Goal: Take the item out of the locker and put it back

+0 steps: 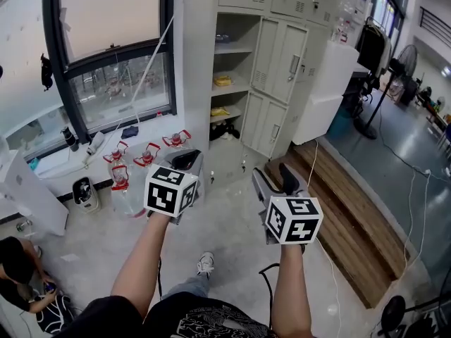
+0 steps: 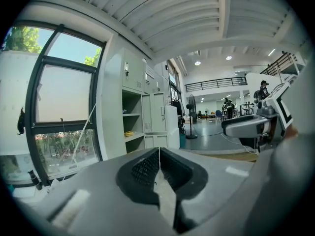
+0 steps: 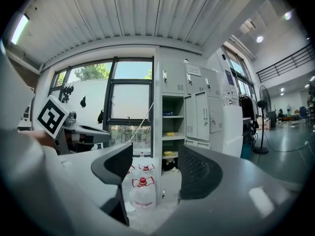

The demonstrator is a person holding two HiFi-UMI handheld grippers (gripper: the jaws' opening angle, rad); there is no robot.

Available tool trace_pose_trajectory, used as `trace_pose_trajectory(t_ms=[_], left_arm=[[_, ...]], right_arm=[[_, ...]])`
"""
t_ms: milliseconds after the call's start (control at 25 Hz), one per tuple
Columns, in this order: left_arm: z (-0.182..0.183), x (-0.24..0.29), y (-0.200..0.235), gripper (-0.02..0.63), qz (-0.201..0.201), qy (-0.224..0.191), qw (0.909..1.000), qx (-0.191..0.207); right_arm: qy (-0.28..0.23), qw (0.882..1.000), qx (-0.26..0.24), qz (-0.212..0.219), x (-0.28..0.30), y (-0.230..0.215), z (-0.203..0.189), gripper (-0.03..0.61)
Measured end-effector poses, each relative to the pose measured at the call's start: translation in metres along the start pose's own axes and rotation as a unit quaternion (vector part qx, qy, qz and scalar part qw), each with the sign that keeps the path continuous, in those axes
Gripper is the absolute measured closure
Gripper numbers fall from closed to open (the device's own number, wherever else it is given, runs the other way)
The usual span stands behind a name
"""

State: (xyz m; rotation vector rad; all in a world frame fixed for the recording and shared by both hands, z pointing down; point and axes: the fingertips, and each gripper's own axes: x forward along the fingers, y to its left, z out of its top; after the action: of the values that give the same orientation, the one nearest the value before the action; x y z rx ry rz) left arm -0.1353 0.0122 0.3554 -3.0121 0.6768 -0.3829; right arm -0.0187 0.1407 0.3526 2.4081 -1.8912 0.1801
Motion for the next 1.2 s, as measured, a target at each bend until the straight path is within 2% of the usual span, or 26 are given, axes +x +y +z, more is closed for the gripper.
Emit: trace_pose_trajectory(t_ms=[200,520,920,1200], left_arm=[[0.013,0.035,0.023,0.604,-0.003,-0.006,1.0,0.0],[0.034,0.102,0.074,0.6,-0.009,0.001,0.9996,0.027],[0.064,0.184,0.151,0.606,-0.009,0.0,0.9996,0.029],[0.072,0.223,0.185,0.606,-0.012,0.002,0.9997,0.023]], right_arm=[[0.002,1.0,-0.007,0.007,0.041,-0.013,0.009,0.265],[0.008,1.0,-0.009,0.015,0.124,-0.032,0.026,0.267],[0.016,1.0,-0.007,0.016,0.231,-0.053,0.052,0.275],[0.016,1.0,-0.005,0.016,0.279,-0.063,0.062,0.27]])
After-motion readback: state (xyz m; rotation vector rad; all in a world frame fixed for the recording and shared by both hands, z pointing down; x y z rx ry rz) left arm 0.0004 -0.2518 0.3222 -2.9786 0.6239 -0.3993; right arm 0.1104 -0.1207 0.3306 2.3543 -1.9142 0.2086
